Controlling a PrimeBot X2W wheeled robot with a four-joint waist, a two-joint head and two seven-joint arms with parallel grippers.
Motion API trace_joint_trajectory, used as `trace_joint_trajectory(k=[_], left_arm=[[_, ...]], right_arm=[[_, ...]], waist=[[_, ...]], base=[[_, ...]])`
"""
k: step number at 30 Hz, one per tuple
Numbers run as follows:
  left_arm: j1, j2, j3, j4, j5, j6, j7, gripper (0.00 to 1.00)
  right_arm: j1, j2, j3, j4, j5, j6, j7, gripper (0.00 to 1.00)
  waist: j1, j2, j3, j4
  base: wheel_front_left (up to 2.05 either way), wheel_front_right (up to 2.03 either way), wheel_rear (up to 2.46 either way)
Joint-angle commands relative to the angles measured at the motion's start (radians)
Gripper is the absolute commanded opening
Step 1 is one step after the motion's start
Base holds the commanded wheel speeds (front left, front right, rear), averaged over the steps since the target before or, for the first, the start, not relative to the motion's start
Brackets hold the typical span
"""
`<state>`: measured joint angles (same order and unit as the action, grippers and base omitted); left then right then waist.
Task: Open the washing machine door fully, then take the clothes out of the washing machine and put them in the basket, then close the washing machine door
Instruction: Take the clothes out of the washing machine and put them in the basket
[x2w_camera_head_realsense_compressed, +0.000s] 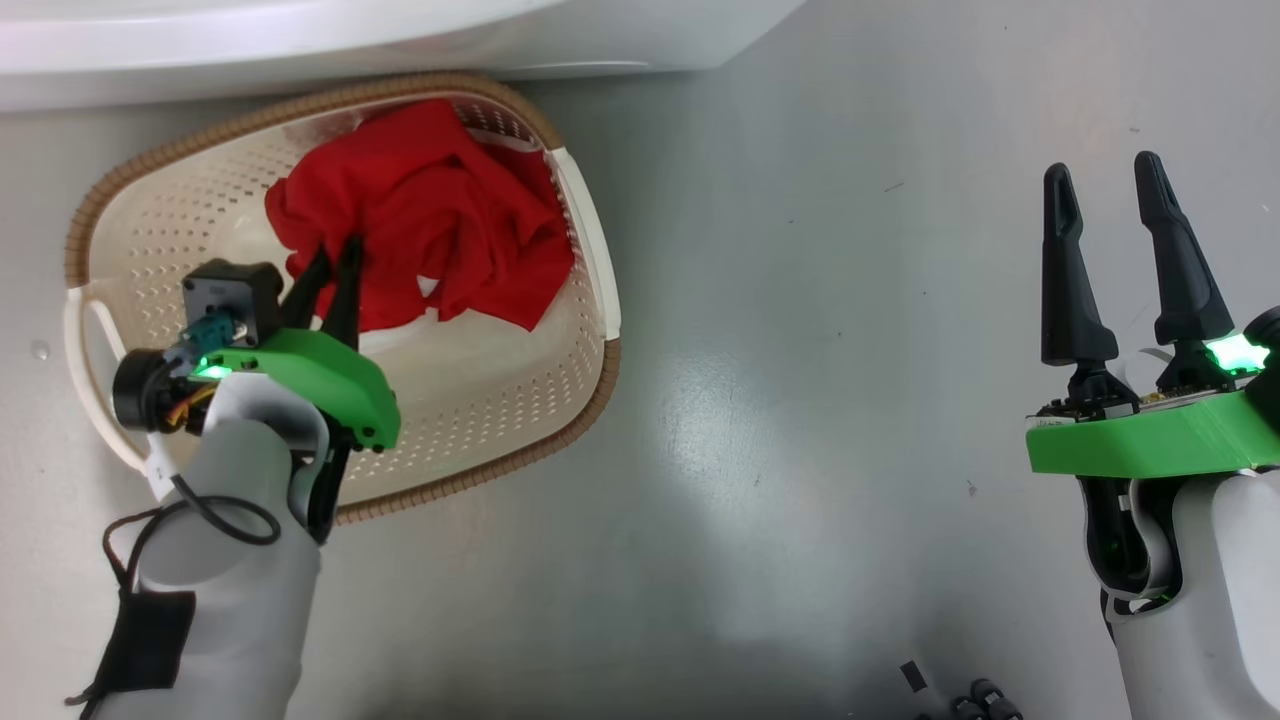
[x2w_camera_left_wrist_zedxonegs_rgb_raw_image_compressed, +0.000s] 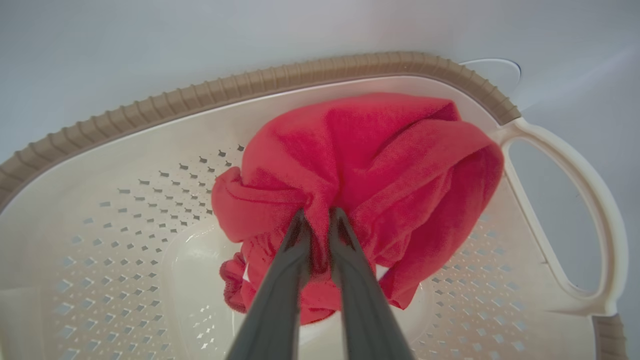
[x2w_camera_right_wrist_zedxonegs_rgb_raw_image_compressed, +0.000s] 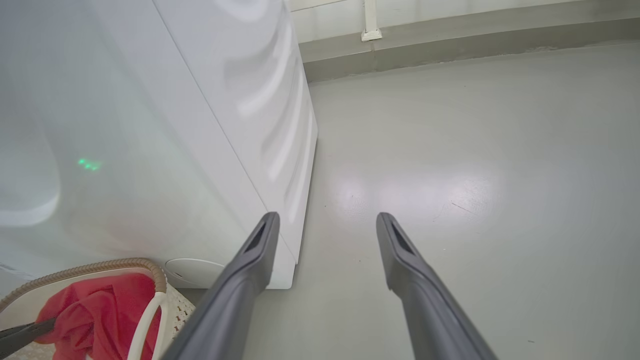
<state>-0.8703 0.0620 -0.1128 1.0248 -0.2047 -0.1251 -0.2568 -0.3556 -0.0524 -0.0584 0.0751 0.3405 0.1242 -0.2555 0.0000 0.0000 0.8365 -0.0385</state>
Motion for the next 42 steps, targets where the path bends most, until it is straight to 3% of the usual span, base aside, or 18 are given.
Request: trace_joint_trajectory(k=[1, 3, 6, 7, 17, 42], left_arm=[[0.017, 0.043, 0.017, -0.005, -0.008, -0.006, -0.005, 0.35], [0.019, 0.043, 0.019, -0.006, -0.011, -0.006, -0.005, 0.48], [0.03, 0.044, 0.023, -0.01, -0.016, -0.006, -0.005, 0.92], [0.037, 0.044, 0.024, -0.011, -0.017, -0.006, -0.005, 1.0], [0.114, 0.063, 0.04, -0.059, -0.027, -0.006, -0.005, 1.0], [0.452, 0.045, 0.141, -0.466, 0.016, -0.006, -0.005, 1.0]], right_arm=[[0.012, 0.002, 0.012, -0.022, -0.006, 0.007, -0.006, 1.0], [0.013, 0.002, 0.01, -0.02, -0.008, 0.007, -0.006, 1.0], [0.016, 0.002, 0.01, -0.015, -0.007, 0.007, -0.006, 1.0], [0.017, 0.002, 0.011, -0.013, -0.006, 0.007, -0.006, 1.0], [0.028, 0.002, 0.019, 0.013, 0.006, 0.007, -0.006, 1.0], [0.186, 0.0, 0.026, 0.086, -0.009, 0.007, -0.006, 1.0]], waist=[[0.0, 0.0, -0.004, 0.001], [0.0, 0.0, -0.012, 0.003], [0.0, 0.0, -0.031, 0.005], [0.0, 0.0, -0.04, 0.005], [0.0, 0.0, -0.14, -0.003], [0.0, 0.0, -0.516, 0.0]], base=[[0.0, 0.0, 0.0], [0.0, 0.0, 0.0], [0.0, 0.0, 0.0], [0.0, 0.0, 0.0], [0.0, 0.0, 0.0], [0.0, 0.0, 0.0]])
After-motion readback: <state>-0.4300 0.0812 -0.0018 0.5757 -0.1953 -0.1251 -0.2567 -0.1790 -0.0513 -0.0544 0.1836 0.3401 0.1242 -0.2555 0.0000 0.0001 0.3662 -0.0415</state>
